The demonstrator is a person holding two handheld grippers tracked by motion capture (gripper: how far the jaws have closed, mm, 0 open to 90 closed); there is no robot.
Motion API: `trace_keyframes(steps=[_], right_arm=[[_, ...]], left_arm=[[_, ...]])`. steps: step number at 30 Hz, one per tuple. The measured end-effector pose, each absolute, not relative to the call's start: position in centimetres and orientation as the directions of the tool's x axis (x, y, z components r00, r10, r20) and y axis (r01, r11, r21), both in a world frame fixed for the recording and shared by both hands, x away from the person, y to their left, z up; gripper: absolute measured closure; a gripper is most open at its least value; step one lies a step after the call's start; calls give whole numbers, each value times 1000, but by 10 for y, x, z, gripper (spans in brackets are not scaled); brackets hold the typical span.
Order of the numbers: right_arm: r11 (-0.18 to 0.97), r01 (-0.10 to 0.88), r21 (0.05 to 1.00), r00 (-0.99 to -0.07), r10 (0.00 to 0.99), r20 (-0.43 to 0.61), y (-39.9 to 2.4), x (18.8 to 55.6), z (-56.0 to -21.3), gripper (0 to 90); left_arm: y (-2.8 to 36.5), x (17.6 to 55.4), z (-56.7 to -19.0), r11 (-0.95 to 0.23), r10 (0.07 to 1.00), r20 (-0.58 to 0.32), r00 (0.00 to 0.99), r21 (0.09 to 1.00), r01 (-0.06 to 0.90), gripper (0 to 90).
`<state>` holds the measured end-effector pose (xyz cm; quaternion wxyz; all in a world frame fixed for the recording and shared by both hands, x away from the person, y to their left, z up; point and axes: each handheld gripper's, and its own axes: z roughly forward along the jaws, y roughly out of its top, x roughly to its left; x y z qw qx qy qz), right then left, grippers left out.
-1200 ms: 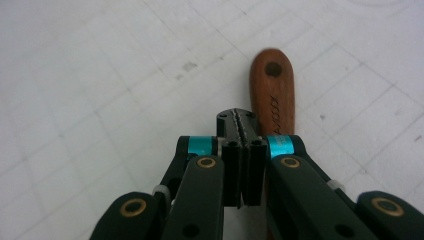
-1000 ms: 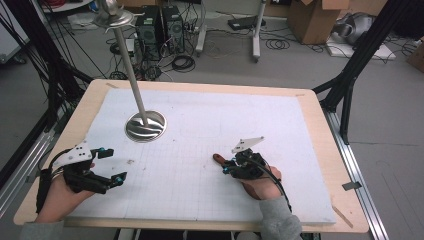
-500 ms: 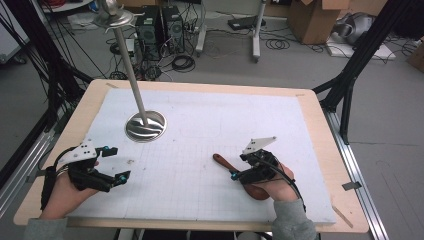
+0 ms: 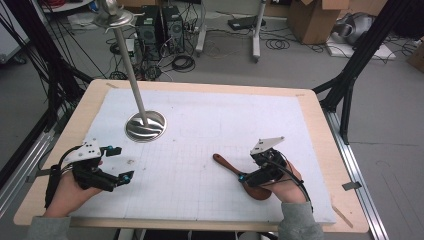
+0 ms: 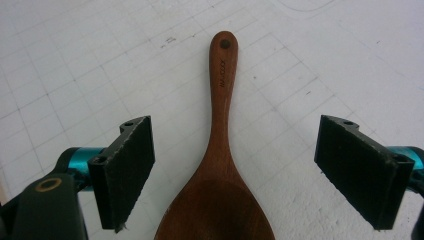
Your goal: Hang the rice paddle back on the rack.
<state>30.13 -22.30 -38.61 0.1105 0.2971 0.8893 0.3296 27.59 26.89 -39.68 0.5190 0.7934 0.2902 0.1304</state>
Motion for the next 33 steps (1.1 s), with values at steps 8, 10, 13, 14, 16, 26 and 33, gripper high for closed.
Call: trace_keyframes(steps=[8, 10, 13, 14, 16, 26, 33], right_arm=[[649, 471, 597, -806, 592, -7, -215, 307, -391, 154], [654, 476, 587, -807, 591, -4, -213, 308, -392, 154], [659, 482, 577, -808, 589, 3, -210, 309, -392, 153], [664, 480, 574, -811, 584, 4, -210, 310, -392, 149], [669, 482, 566, -814, 581, 8, -207, 312, -391, 145], [675, 510, 533, -803, 596, 14, -197, 324, -392, 139], [694, 499, 519, -813, 583, 3, -195, 323, -393, 140]], left_arm=[[273, 272, -397, -290, 604, -93, 792, 899, 327, 23], [274, 271, -397, -288, 605, -93, 791, 900, 326, 23], [275, 270, -397, -292, 607, -91, 789, 898, 328, 23], [275, 270, -397, -290, 608, -92, 789, 899, 329, 23], [275, 270, -397, -289, 609, -95, 787, 898, 332, 23], [278, 269, -395, -283, 614, -91, 784, 902, 327, 23], [275, 268, -394, -285, 608, -89, 789, 903, 322, 23]])
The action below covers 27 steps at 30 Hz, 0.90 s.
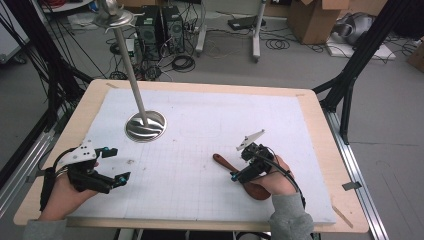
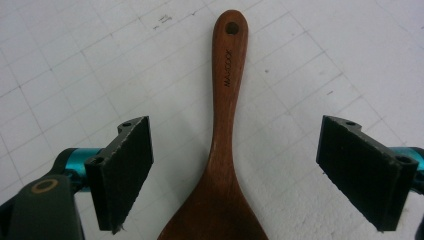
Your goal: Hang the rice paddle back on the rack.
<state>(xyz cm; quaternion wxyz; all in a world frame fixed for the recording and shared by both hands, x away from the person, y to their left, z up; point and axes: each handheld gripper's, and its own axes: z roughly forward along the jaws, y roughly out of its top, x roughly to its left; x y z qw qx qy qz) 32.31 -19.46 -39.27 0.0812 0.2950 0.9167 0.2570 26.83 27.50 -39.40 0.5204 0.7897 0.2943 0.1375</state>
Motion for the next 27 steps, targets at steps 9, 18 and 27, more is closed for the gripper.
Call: trace_keyframes(steps=[9, 18, 27], right_arm=[[725, 502, 470, -828, 561, 19, -187, 326, -400, 167], [743, 509, 434, -834, 550, 38, -183, 328, -405, 252], [731, 551, 403, -811, 583, 51, -179, 332, -411, 348]], left_arm=[[276, 269, -395, -287, 607, -90, 790, 902, 323, 23], [276, 268, -396, -290, 605, -91, 791, 900, 325, 23], [277, 269, -397, -290, 609, -94, 788, 898, 331, 23]])
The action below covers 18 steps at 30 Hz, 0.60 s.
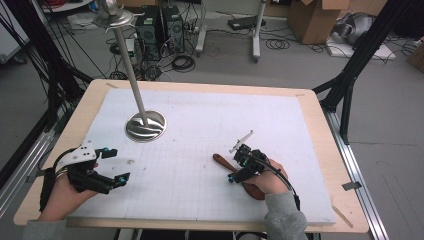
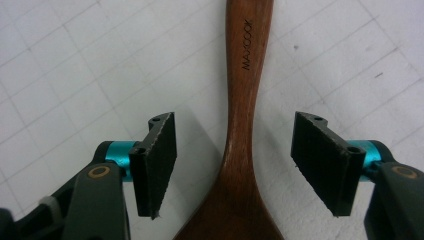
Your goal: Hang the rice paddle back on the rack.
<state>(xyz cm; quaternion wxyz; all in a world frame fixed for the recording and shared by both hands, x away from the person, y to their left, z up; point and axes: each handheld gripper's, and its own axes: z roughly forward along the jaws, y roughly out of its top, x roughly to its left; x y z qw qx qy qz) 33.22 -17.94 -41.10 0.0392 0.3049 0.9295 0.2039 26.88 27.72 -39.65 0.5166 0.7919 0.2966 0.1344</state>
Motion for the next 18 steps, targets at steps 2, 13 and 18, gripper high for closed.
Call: trace_keyframes(steps=[2, 13, 18], right_arm=[[727, 564, 392, -805, 590, 62, -179, 334, -413, 375], [717, 576, 393, -793, 606, 56, -178, 335, -411, 501], [727, 575, 374, -794, 606, 44, -174, 336, -412, 545]], left_arm=[[278, 269, -397, -289, 609, -93, 788, 899, 330, 24], [279, 267, -396, -290, 613, -91, 785, 898, 331, 23], [281, 266, -396, -288, 616, -93, 782, 898, 333, 23]])
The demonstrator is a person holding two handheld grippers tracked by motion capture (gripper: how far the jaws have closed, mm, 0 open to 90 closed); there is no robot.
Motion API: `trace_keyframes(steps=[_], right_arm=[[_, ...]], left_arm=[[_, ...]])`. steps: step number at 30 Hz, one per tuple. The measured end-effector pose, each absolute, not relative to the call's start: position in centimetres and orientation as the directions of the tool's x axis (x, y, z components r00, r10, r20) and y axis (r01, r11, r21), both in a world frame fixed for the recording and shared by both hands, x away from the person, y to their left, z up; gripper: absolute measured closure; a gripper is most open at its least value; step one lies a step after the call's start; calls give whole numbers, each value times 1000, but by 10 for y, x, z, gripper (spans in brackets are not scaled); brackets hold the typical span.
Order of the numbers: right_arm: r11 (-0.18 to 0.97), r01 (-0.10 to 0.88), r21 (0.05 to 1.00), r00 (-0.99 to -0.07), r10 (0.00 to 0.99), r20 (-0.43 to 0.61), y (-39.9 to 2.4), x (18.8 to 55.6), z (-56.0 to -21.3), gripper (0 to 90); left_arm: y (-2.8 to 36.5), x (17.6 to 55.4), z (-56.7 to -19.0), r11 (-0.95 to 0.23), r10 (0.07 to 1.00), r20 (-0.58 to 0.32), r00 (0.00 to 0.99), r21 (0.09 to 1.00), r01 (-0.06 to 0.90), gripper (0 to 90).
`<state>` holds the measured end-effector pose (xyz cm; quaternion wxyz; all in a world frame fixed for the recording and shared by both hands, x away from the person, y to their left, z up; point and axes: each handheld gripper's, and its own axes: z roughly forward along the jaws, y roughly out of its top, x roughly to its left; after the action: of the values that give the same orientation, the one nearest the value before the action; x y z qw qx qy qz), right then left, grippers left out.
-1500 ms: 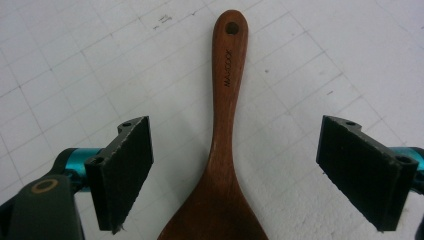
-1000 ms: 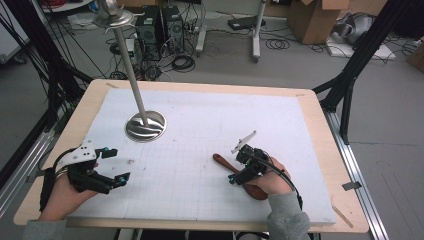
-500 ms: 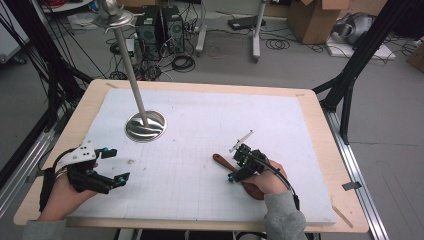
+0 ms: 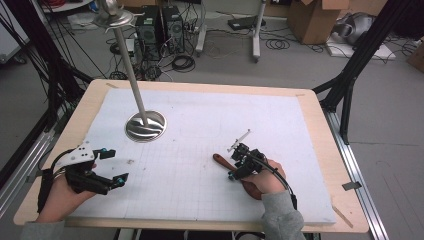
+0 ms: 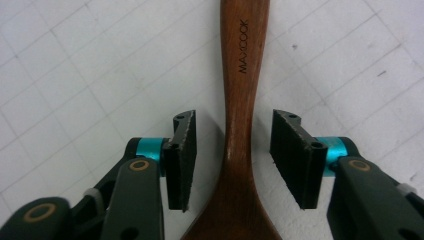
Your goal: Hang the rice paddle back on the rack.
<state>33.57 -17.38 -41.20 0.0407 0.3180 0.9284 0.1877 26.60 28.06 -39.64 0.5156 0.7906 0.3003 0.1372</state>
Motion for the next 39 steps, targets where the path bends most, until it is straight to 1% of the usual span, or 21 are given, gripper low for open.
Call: trace_keyframes(steps=[6, 19, 26, 34, 39], right_arm=[[730, 575, 369, -792, 609, 29, -174, 336, -412, 603], [728, 581, 365, -789, 614, 30, -174, 335, -412, 608], [746, 578, 331, -793, 609, 12, -172, 333, -410, 678], [751, 578, 320, -797, 604, 21, -170, 333, -409, 743], [745, 587, 316, -791, 611, 27, -170, 334, -409, 756]], left_arm=[[283, 265, -396, -287, 621, -92, 778, 898, 335, 24], [285, 263, -397, -287, 627, -94, 773, 895, 342, 23], [286, 263, -397, -287, 626, -95, 774, 895, 342, 23], [285, 263, -398, -291, 624, -94, 776, 893, 342, 23], [285, 264, -398, -291, 625, -96, 774, 892, 346, 23]])
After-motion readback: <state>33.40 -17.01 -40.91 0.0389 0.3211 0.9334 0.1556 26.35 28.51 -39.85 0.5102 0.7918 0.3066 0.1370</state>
